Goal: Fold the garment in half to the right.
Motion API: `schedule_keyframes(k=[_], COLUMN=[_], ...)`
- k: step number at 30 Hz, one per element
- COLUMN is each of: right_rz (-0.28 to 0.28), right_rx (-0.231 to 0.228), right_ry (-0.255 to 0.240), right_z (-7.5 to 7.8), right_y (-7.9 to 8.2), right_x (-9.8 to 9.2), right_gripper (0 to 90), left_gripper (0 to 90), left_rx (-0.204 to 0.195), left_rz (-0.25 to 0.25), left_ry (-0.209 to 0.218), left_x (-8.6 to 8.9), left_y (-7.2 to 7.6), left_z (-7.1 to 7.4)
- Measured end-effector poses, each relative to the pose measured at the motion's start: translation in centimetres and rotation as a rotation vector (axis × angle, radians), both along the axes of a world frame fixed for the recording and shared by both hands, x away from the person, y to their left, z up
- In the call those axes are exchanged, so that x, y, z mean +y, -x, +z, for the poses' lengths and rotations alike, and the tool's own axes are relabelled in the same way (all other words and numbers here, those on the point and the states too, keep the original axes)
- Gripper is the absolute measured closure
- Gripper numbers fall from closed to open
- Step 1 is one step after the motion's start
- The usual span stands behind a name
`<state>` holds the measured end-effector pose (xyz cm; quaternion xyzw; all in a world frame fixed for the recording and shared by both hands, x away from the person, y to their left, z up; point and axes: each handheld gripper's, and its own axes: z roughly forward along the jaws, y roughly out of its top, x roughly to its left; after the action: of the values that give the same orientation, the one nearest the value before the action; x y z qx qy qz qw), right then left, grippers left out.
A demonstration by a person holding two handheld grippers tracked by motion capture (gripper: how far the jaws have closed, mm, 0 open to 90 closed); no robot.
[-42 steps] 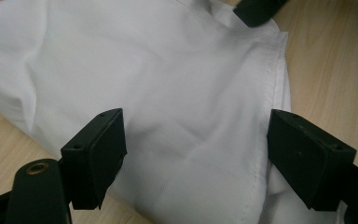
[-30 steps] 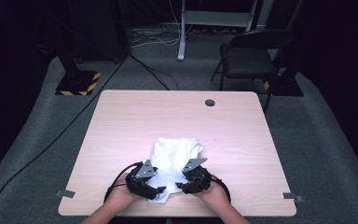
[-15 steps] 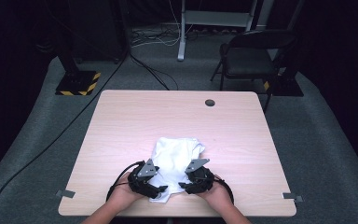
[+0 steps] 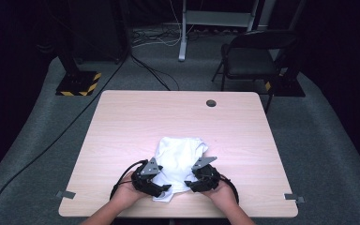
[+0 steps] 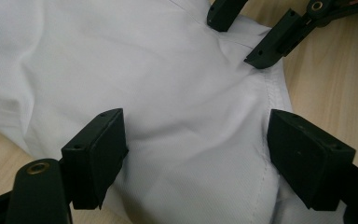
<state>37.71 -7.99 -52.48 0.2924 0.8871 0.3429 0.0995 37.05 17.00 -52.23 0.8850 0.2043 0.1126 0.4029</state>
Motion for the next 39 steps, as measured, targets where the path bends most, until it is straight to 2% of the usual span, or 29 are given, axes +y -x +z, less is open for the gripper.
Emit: schedule_keyframes(k=[11,15,17,24,28,32,35,39], right_rz=[-0.031,-0.041,-0.049,-0.032,-0.037,-0.045,-0.054,-0.084], right_rx=[-0.011,0.000,0.010,-0.005,-0.031,-0.043,-0.049,-0.047], right_ry=[-0.003,-0.003,0.006,-0.004,-0.015,-0.024,-0.030,-0.034], right_z=[-0.1,0.0,0.2,1.9,3.4,4.0,4.1,3.9], right_y=[-0.3,-0.4,-0.4,-0.1,-0.6,-1.0,-1.5,-2.8], right_x=[-0.7,-0.7,-0.6,-0.6,-0.9,-1.1,-1.1,-0.7], right_gripper=[43.4,42.6,39.1,37.5,35.7,35.0,33.3,30.9], left_gripper=[19.9,19.8,19.4,16.6,16.6,16.8,16.8,16.6], left_rx=[0.001,0.009,0.018,0.008,0.001,0.013,0.026,0.000], left_rz=[0.019,0.033,0.042,0.045,0.054,0.066,0.056,0.033], left_ry=[0.013,0.017,0.011,0.032,0.037,0.082,0.126,0.168], left_x=[-0.7,-0.7,-0.7,-0.2,0.0,0.4,0.7,1.0], left_y=[-0.4,-0.4,-0.3,-0.6,-1.2,-1.8,-2.0,-2.1], left_z=[-0.1,0.1,0.5,2.1,3.0,3.7,4.1,4.8])
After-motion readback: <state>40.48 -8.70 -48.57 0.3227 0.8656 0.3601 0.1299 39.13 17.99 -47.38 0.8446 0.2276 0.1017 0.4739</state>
